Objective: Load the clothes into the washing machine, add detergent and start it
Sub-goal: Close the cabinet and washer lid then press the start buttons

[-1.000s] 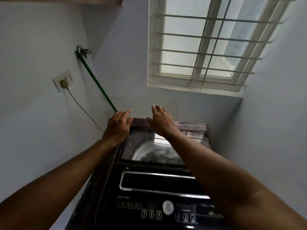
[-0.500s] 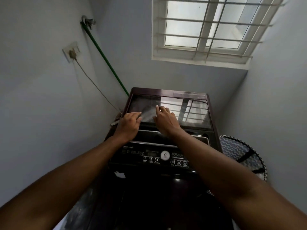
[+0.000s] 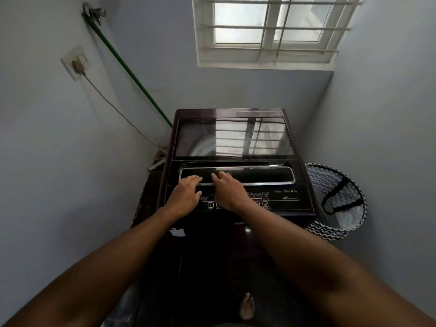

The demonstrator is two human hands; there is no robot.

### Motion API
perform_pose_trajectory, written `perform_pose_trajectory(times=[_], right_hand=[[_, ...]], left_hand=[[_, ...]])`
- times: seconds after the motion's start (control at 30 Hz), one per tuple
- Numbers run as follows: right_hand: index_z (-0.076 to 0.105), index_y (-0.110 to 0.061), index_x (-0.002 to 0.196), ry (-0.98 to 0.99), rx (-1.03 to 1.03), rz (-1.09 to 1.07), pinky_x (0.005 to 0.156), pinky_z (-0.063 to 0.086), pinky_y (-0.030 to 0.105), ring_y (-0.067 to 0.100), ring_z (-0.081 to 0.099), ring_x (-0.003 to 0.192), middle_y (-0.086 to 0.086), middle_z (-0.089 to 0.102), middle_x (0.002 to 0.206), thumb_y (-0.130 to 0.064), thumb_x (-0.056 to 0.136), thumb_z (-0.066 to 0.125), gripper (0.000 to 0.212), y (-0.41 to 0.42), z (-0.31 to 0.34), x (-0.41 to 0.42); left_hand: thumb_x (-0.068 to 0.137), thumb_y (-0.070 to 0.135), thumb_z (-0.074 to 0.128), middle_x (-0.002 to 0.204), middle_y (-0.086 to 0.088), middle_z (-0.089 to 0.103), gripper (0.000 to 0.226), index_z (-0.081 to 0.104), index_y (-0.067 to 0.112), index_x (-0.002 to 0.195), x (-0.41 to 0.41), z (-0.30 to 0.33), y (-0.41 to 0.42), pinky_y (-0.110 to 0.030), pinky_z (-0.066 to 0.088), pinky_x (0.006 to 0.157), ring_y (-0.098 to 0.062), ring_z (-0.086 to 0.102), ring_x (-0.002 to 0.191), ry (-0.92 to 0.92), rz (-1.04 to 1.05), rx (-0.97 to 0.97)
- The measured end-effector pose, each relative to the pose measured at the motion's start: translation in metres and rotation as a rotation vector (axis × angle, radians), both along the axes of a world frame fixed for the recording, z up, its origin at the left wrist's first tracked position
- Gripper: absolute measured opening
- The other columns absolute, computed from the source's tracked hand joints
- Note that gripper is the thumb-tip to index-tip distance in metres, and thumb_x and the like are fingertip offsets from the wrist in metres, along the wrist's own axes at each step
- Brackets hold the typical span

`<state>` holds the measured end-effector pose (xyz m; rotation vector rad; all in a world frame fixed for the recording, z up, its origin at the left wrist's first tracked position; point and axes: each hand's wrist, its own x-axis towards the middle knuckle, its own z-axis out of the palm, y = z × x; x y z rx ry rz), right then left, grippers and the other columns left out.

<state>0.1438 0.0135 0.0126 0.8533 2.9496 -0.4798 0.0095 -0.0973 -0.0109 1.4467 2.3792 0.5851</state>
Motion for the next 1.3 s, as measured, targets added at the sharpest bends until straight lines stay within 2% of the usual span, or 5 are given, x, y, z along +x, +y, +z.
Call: perform_pose_trajectory(times=[0.17, 0.33, 0.57, 0.93, 1.3], right_hand=[[0.030, -0.007, 0.152, -0.020, -0.121, -0.041, 0.097, 0.045, 0.044, 0.034, 0.048, 0.125, 0.016, 0.051, 0.135, -0.019, 0.089, 0.054, 0.068, -0.028, -0.021, 0.021], [0.029, -0.007, 0.152, 0.027, -0.129, -0.069, 0.103, 0.045, 0.040, 0.030, 0.039, 0.129, 0.015, 0.047, 0.137, -0.019, 0.091, 0.055, 0.067, -0.047, -0.033, 0.037], [0.031, -0.010, 0.152, 0.027, -0.074, -0.063, 0.104, 0.045, 0.041, 0.029, 0.036, 0.129, 0.014, 0.043, 0.137, -0.018, 0.089, 0.057, 0.069, -0.064, -0.033, 0.048], [0.029, -0.015, 0.153, -0.041, 0.010, -0.041, 0.099, 0.048, 0.048, 0.032, 0.034, 0.129, 0.015, 0.038, 0.141, -0.023, 0.086, 0.058, 0.074, -0.073, -0.034, 0.050], [0.029, -0.017, 0.152, -0.134, 0.058, -0.040, 0.096, 0.043, 0.048, 0.037, 0.032, 0.128, 0.018, 0.034, 0.142, -0.029, 0.092, 0.055, 0.067, -0.073, -0.036, 0.043]], left_hand=[[0.088, 0.025, 0.070, 0.155, -0.002, 0.037, 0.066, 0.043, 0.014, 0.147, 0.013, -0.008, -0.012, -0.033, 0.026, 0.119, -0.017, 0.030, 0.143, 0.074, -0.078, -0.049], [0.082, 0.034, 0.077, 0.161, 0.009, 0.022, 0.081, 0.035, 0.022, 0.151, 0.026, -0.009, -0.019, -0.040, 0.038, 0.112, -0.014, 0.028, 0.145, 0.063, -0.093, -0.117], [0.081, 0.024, 0.078, 0.161, 0.008, 0.024, 0.077, 0.040, 0.027, 0.148, 0.029, -0.010, -0.019, -0.039, 0.045, 0.105, -0.016, 0.040, 0.135, 0.064, -0.067, -0.124], [0.084, 0.027, 0.074, 0.162, 0.005, 0.022, 0.074, 0.038, 0.033, 0.149, 0.028, -0.003, -0.013, -0.039, 0.037, 0.110, -0.021, 0.030, 0.142, 0.133, -0.092, -0.221], [0.087, 0.032, 0.071, 0.161, 0.005, 0.023, 0.070, 0.038, 0.034, 0.148, 0.028, 0.000, -0.011, -0.037, 0.040, 0.107, -0.022, 0.033, 0.138, 0.178, -0.103, -0.248]])
